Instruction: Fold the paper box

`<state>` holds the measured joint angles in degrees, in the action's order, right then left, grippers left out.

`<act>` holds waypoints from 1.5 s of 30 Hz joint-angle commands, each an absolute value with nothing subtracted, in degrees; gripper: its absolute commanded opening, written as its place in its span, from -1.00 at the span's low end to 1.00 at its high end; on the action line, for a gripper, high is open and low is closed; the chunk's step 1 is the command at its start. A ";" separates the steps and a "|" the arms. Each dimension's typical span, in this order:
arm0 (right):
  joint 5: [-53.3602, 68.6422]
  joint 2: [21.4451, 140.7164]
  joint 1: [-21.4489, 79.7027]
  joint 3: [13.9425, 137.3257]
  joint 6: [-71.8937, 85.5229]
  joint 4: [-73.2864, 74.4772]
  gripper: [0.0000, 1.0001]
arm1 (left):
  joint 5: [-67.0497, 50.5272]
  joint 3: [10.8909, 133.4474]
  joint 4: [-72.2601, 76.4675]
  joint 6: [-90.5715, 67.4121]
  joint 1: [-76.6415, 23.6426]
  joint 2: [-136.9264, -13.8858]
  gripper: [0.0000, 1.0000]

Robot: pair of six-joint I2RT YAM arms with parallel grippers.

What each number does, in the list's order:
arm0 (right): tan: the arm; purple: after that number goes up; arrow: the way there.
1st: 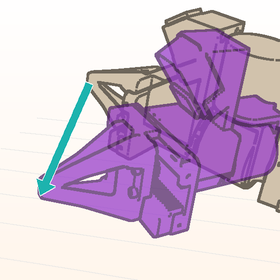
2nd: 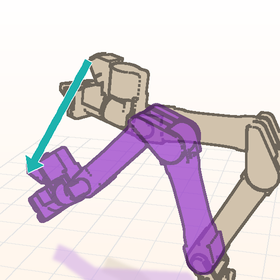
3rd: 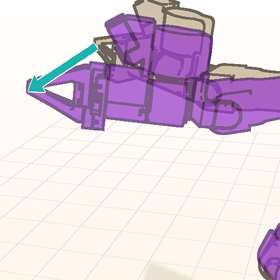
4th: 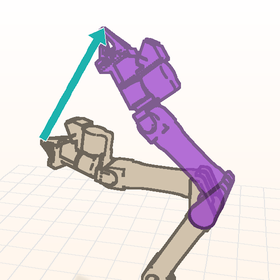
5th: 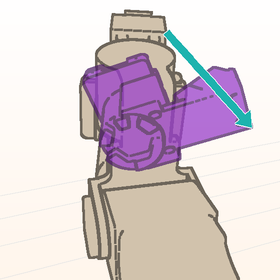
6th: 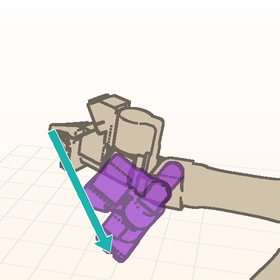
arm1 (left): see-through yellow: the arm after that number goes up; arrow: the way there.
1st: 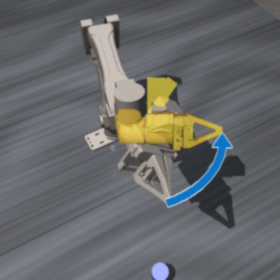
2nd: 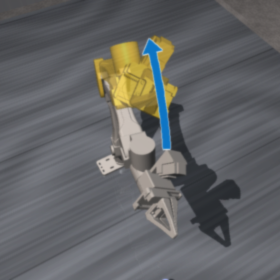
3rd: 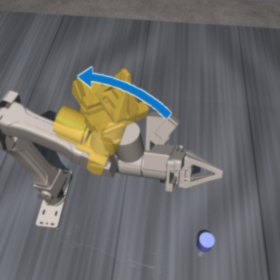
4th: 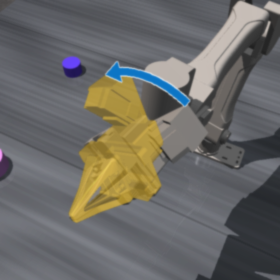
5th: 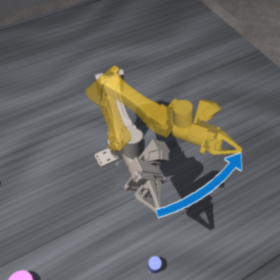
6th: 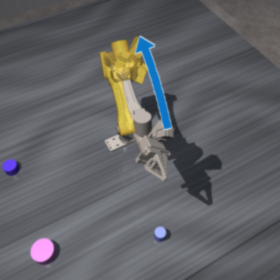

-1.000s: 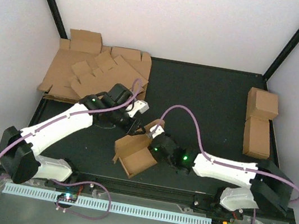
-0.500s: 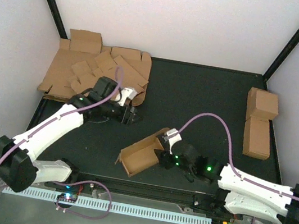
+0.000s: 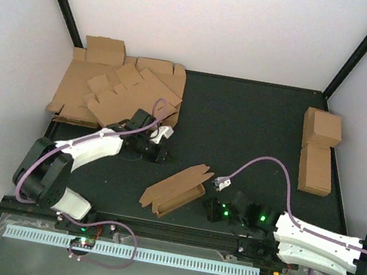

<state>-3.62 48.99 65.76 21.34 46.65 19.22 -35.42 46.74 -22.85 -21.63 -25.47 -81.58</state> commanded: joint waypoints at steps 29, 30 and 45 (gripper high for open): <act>-5.70 61.04 62.16 18.33 52.27 2.47 -0.97 | -39.79 53.94 -13.13 -21.08 -36.45 -100.78 -0.82; -5.79 61.34 62.08 18.51 52.10 2.42 -0.96 | -39.84 53.97 -13.20 -21.05 -36.49 -100.89 -0.82; -5.24 61.85 59.64 19.61 40.72 0.30 -0.97 | -41.16 55.57 -13.94 -20.03 -39.15 -103.83 -0.83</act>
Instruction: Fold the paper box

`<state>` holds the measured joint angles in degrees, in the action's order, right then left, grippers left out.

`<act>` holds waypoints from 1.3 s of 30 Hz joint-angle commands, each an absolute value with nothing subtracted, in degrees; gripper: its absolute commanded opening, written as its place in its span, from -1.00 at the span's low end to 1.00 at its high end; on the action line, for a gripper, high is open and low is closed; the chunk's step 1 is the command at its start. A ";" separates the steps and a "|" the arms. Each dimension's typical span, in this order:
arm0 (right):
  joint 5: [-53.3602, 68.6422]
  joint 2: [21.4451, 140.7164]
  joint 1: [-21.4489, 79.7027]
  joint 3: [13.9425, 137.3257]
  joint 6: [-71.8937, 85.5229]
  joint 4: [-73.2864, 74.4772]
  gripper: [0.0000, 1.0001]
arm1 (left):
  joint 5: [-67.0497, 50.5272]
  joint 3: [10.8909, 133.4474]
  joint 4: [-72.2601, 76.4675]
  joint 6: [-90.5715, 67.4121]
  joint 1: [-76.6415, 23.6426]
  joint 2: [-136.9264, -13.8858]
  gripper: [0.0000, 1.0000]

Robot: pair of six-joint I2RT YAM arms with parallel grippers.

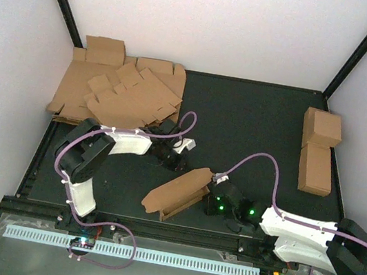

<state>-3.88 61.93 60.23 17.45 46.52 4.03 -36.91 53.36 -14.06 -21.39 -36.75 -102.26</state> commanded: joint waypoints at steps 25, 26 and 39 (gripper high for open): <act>-9.32 56.14 58.86 19.78 50.27 13.03 -0.96 | -34.93 56.93 -13.92 -23.23 -36.81 -100.45 -0.64; -9.73 56.75 58.88 20.31 50.24 12.53 -0.97 | -34.97 57.03 -14.10 -23.22 -37.13 -100.72 -0.65; -9.41 61.72 56.44 23.17 47.83 8.71 -0.97 | -37.48 58.19 -13.48 -23.42 -39.59 -104.33 -0.65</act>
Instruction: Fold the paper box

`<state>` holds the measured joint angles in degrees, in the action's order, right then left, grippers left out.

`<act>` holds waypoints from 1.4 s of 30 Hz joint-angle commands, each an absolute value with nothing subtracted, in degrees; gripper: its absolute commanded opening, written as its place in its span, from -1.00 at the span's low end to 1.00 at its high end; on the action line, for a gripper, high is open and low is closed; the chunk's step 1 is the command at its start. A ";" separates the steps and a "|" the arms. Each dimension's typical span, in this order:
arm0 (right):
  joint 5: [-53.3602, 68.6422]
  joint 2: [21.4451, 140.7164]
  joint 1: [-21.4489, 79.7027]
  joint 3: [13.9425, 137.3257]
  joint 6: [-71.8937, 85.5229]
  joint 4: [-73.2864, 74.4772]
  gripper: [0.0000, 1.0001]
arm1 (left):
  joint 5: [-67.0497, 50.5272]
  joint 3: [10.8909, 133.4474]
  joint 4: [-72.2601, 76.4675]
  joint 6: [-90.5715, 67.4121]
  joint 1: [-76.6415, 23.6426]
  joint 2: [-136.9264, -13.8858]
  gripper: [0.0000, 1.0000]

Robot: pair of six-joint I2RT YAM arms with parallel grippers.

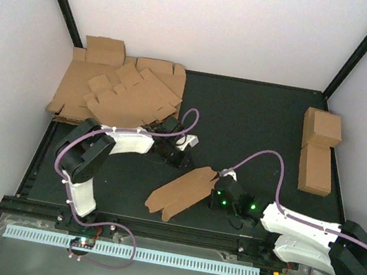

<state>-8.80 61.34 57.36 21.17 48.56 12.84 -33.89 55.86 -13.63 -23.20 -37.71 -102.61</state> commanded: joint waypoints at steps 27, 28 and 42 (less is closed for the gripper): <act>-8.09 55.39 55.86 26.09 35.97 14.39 -0.47 | -21.87 71.29 -28.09 -13.99 -36.60 -96.15 0.34; -7.76 54.42 55.86 26.17 35.64 14.70 -0.42 | -20.13 71.82 -28.87 -13.39 -36.45 -94.94 0.38; -5.36 57.97 55.77 33.73 25.69 11.22 -0.08 | -9.13 54.54 -28.00 -13.33 -36.02 -69.85 0.71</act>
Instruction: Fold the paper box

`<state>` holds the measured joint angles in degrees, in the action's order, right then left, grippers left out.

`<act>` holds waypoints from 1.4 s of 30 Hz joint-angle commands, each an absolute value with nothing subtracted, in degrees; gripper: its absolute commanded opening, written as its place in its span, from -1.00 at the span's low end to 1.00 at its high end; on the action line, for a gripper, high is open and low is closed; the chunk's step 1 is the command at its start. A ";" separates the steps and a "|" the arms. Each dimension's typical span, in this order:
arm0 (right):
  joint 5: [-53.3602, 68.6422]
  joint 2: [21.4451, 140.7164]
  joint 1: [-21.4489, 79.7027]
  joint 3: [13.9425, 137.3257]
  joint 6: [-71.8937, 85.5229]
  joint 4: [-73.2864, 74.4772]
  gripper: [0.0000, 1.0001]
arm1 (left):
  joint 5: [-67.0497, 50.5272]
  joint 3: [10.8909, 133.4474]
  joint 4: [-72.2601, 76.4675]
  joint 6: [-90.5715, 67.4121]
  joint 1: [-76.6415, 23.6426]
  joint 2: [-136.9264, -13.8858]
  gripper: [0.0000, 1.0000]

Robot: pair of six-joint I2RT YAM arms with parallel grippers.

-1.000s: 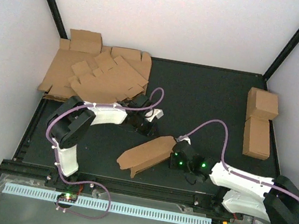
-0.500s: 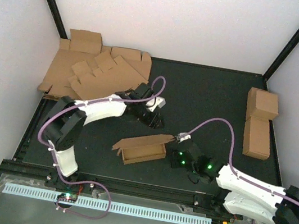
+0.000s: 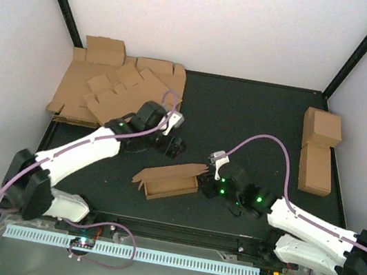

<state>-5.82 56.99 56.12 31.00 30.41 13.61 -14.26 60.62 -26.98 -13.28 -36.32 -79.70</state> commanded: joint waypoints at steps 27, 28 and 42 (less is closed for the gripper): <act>-3.04 72.34 55.05 45.81 21.45 7.65 0.10 | -4.26 51.34 -40.93 -9.40 -44.86 -55.43 0.87; -3.17 72.52 55.00 45.91 21.59 7.57 0.10 | -2.50 52.59 -42.36 -8.93 -45.39 -57.38 0.82; -3.54 72.20 54.37 46.49 21.08 7.48 0.11 | 2.91 62.65 -52.62 -5.09 -48.47 -71.03 0.19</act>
<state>-3.51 72.42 54.89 44.36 21.74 8.84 0.25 59.40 -48.14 -6.98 -47.99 -69.52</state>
